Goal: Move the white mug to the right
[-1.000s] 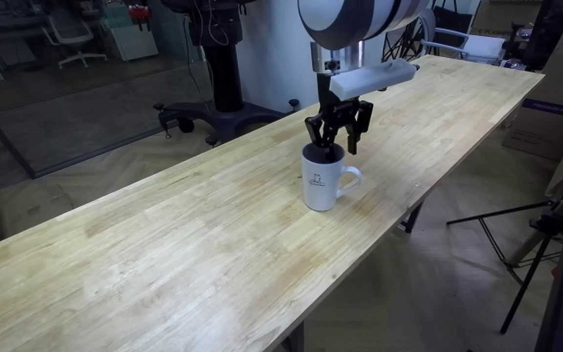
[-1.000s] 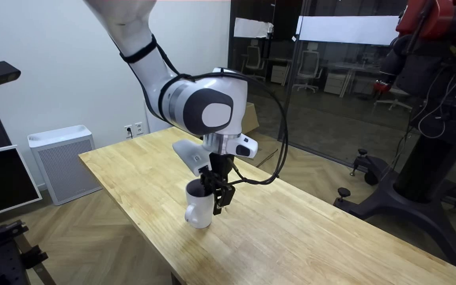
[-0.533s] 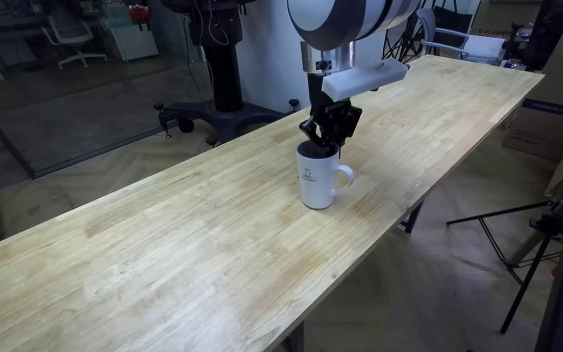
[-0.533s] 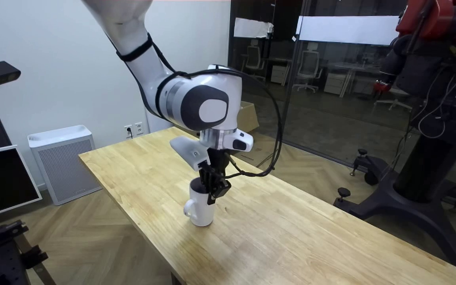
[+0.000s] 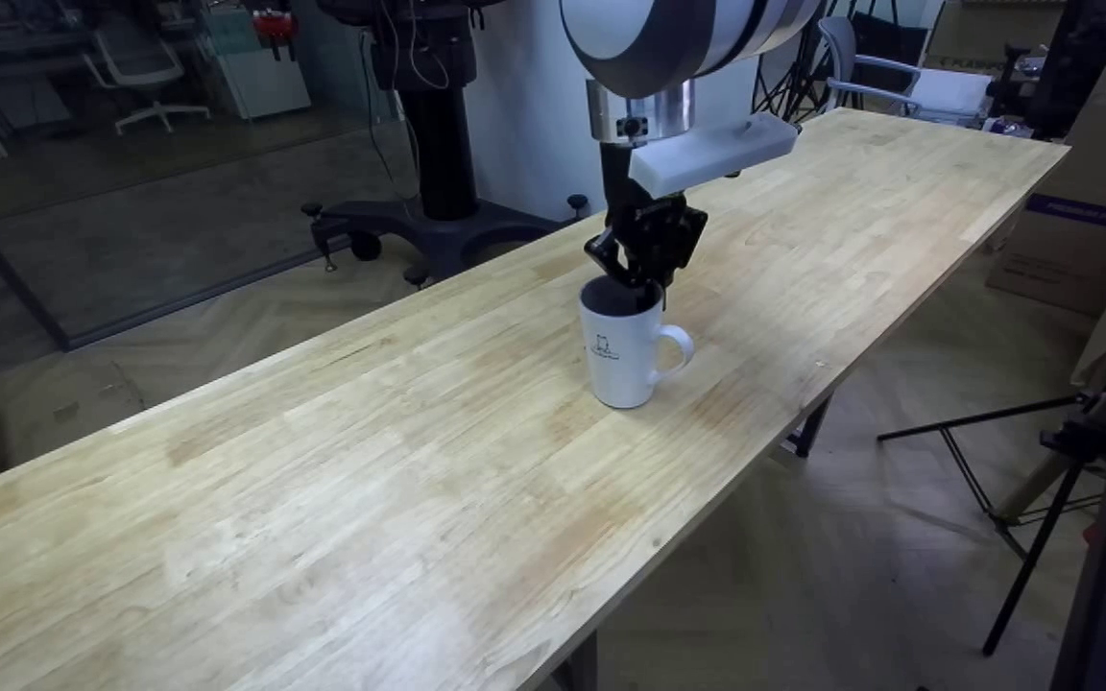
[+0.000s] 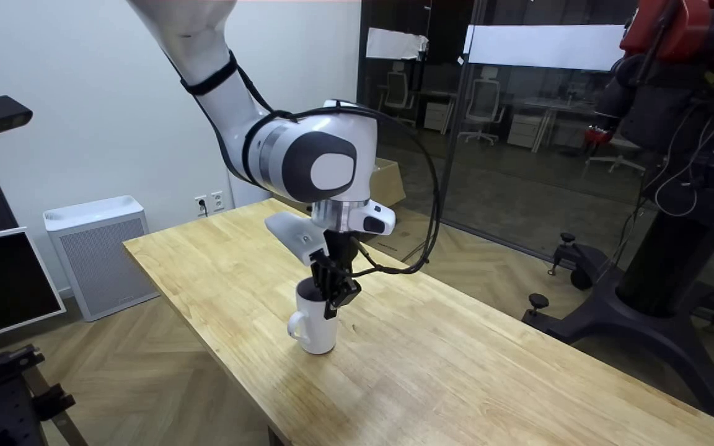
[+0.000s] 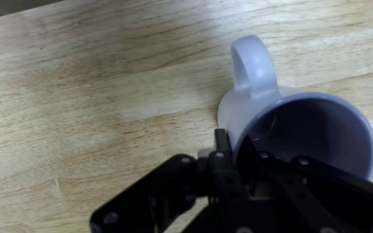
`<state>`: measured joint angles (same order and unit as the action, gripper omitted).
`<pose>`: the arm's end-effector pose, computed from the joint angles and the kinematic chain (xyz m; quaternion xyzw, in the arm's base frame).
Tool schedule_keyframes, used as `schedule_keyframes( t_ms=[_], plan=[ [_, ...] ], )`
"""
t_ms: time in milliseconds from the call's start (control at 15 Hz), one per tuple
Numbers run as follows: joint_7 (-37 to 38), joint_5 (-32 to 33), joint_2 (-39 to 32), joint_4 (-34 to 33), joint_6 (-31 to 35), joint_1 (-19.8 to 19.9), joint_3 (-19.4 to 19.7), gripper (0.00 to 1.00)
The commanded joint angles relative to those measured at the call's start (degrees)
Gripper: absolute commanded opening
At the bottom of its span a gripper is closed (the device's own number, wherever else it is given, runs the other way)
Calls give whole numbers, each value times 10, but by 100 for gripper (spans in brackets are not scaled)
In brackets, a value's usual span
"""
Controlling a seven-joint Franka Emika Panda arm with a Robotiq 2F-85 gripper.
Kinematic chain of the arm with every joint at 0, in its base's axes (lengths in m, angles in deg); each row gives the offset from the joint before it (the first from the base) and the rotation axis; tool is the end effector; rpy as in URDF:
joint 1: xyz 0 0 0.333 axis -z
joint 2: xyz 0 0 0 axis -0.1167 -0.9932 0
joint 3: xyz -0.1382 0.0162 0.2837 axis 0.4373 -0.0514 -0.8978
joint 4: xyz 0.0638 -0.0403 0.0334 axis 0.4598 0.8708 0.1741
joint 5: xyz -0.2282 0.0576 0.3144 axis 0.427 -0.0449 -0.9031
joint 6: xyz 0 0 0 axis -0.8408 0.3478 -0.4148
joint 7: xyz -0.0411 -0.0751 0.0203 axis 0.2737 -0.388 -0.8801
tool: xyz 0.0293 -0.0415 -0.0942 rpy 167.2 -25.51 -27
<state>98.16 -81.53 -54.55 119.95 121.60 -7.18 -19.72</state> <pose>0.5667 -0.0313 0.1694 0.9895 -0.1351 -0.0492 0.0166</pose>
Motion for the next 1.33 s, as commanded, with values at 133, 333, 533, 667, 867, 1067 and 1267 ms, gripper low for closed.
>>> schedule_keyframes(
  t_ms=[133,333,533,667,867,1067,1267],
  plan=[
    [123,-23,6,-13,11,-23,32,3],
    [166,-44,11,-15,10,-16,46,3],
    [186,-80,25,-7,6,1,59,3],
    [194,-109,31,0,10,14,64,3],
    [207,-157,29,1,9,35,69,3],
    [239,-199,18,-5,18,46,69,3],
    [280,-242,8,-11,35,50,64,3]
  ],
)
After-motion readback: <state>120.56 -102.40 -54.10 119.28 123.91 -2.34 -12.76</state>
